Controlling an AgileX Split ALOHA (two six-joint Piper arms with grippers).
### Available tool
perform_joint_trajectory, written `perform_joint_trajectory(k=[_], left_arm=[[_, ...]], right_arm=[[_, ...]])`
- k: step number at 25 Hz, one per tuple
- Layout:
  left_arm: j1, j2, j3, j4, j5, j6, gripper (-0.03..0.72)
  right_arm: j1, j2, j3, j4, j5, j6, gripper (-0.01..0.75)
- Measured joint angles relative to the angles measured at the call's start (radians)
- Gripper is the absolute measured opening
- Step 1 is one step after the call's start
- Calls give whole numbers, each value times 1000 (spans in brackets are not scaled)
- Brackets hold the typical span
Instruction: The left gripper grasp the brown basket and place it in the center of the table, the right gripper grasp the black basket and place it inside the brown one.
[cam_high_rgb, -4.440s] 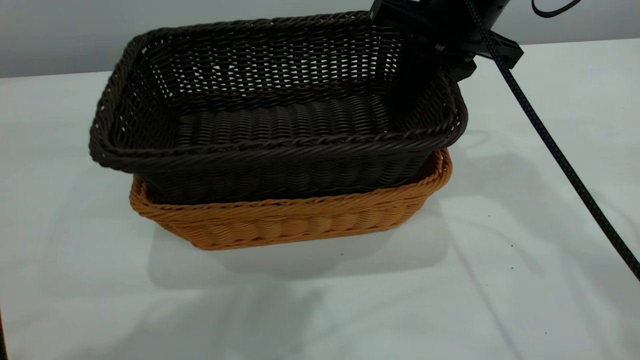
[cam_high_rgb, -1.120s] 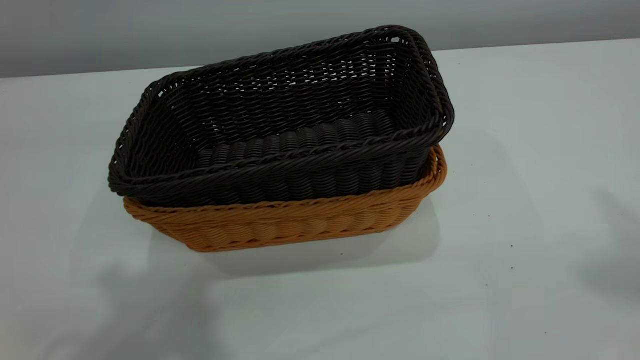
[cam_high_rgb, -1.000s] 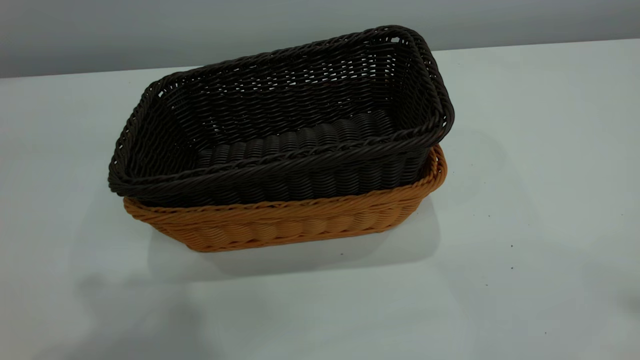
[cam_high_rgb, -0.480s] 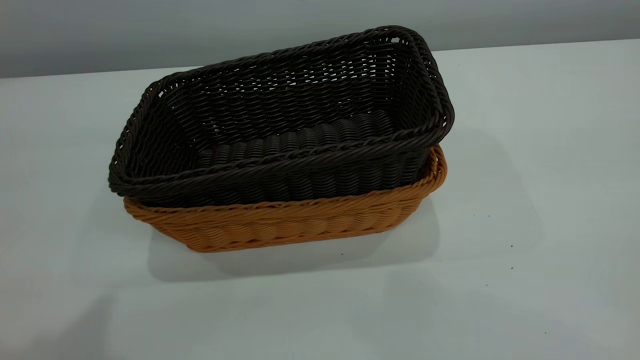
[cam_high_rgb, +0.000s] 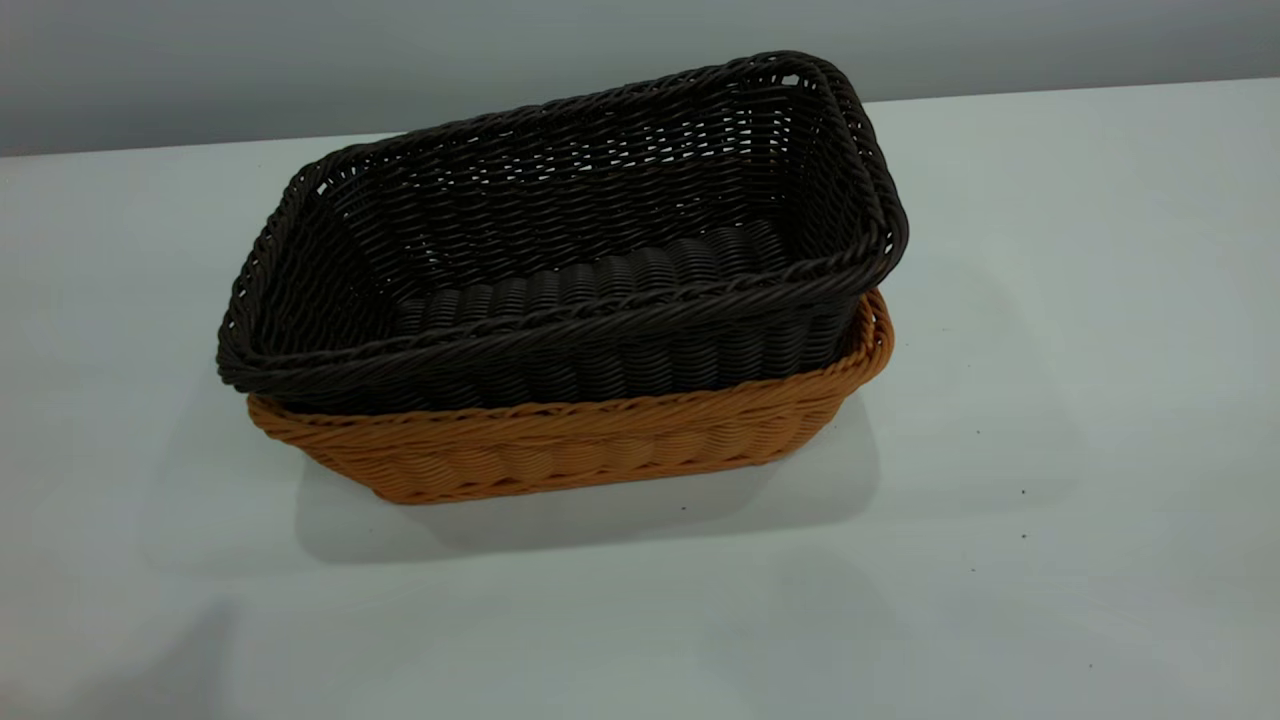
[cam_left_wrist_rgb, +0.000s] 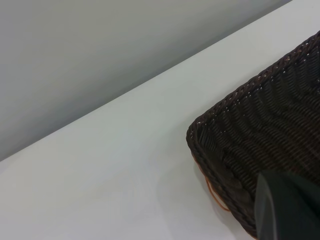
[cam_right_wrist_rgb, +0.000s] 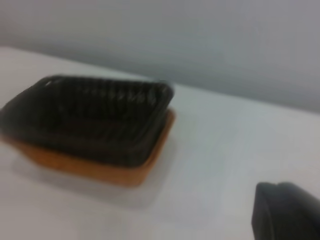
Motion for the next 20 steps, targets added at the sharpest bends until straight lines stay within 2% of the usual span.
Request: perform_joint_trajectory(k=[8, 11, 17, 20], left_arm=[[0, -1, 0, -7, 27, 16, -1], [0, -1, 0, -45, 54, 79, -1], [0, -1, 0, -79, 37, 239, -1], [0, -2, 0, -162, 12, 343, -1]], right_arm=[[0, -8, 104, -23, 41, 22, 3], [0, -8, 103, -33, 35, 27, 3], [0, -8, 102, -11, 36, 26, 3], [0, -8, 102, -13, 36, 26, 3]])
